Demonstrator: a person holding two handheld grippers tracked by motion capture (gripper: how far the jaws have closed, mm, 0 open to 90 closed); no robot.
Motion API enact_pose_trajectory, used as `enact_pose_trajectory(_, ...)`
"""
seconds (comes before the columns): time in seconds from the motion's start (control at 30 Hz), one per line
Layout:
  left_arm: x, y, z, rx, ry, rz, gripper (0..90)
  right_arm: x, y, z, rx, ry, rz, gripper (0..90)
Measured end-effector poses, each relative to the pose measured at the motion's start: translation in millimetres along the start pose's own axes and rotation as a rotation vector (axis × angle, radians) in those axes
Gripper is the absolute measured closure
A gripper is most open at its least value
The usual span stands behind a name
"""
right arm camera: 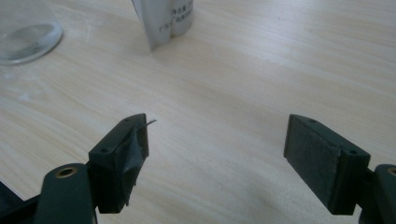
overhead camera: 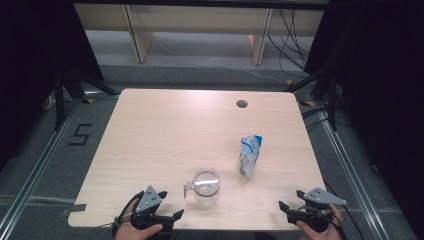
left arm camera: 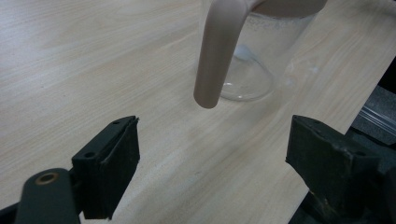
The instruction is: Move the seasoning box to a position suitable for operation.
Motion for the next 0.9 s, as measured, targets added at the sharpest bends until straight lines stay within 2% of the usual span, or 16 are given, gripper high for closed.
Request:
enact_pose_trajectory(0.03,0.1,0.3,1.4,-0.025,-0.006,0.008,16.9,-0.3,0.7,-0.2,0.009,-0.005,-0.012,22.8)
enact_pose_trajectory(0.07,-1.1,0.5,0.3,-0.014,-0.008,-0.002,16.9,1.7,0.7,3.9,-0.038,-0.01,-0.001,22.5)
enact_pose_trajectory(0.1,-1.1,0.5,-0.1,-0.017,-0.011,0.0,16.9,1.5,0.6,3.2,-0.034,-0.005,-0.008,22.3)
enact_pose_trajectory(0.13,-1.4,0.2,-1.6,0.002,-0.007,-0.002,16.9,2.2,0.8,3.2,-0.036,0.003,0.0,22.3)
enact_pose_trajectory(0.17,-0.5,0.4,-0.9,-0.014,-0.01,0.008,16.8,2.2,1.0,3.2,-0.039,0.003,-0.002,22.3)
enact_pose_trajectory(0.2,-1.0,0.7,-1.8,-0.007,-0.006,-0.002,16.7,2.4,1.2,3.1,-0.041,0.002,-0.004,22.3)
enact_pose_trajectory(0.3,-2.1,1.8,-2.2,0.002,-0.008,-0.011,16.8,2.4,1.3,2.9,-0.035,0.001,-0.008,22.3)
enact_pose_trajectory(0.37,-1.7,3.6,-2.3,-0.013,-0.014,-0.013,16.9,2.0,1.4,1.5,-0.019,-0.009,-0.018,22.3)
enact_pose_trajectory(0.4,-2.3,4.5,-3.7,-0.001,-0.015,-0.025,17.3,2.2,1.4,2.4,-0.032,-0.001,-0.01,22.3)
enact_pose_trajectory(0.43,-1.9,5.6,-4.1,-0.006,-0.012,-0.024,17.7,1.6,1.3,2.6,-0.037,0.0,-0.021,22.3)
enact_pose_trajectory(0.5,-2.0,8.2,-3.2,-0.03,-0.015,-0.03,17.8,2.0,2.0,-1.5,0.006,-0.004,-0.028,22.3)
enact_pose_trajectory(0.57,-3.2,9.8,-2.8,-0.025,-0.009,-0.042,18.4,1.4,1.7,-2.0,0.0,-0.005,-0.035,22.2)
enact_pose_trajectory(0.6,-2.9,10.4,-1.8,-0.033,-0.005,-0.03,18.9,1.4,1.8,-2.1,-0.004,-0.005,-0.033,22.2)
enact_pose_trajectory(0.8,-5.4,15.3,-0.3,-0.06,-0.005,-0.044,24.9,1.6,1.6,-2.4,-0.004,-0.007,-0.034,22.2)
enact_pose_trajectory(0.87,-6.1,15.9,-1.5,-0.047,-0.009,-0.049,27.2,1.7,1.7,-2.4,-0.004,-0.008,-0.035,22.2)
enact_pose_trajectory(0.9,-6.5,17.4,-1.1,-0.068,-0.021,-0.053,27.2,1.4,1.6,-3.0,0.004,-0.008,-0.04,22.2)
Point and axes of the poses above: each handheld gripper's, and its own axes: x roughly backward along the jaws, y roughly out of its top, z roughly to its left, the point moved 3 cm from there along -x, roughly forward along the jaws, and after that the axes turned 8 degrees about -z, right-handed, at the moved point
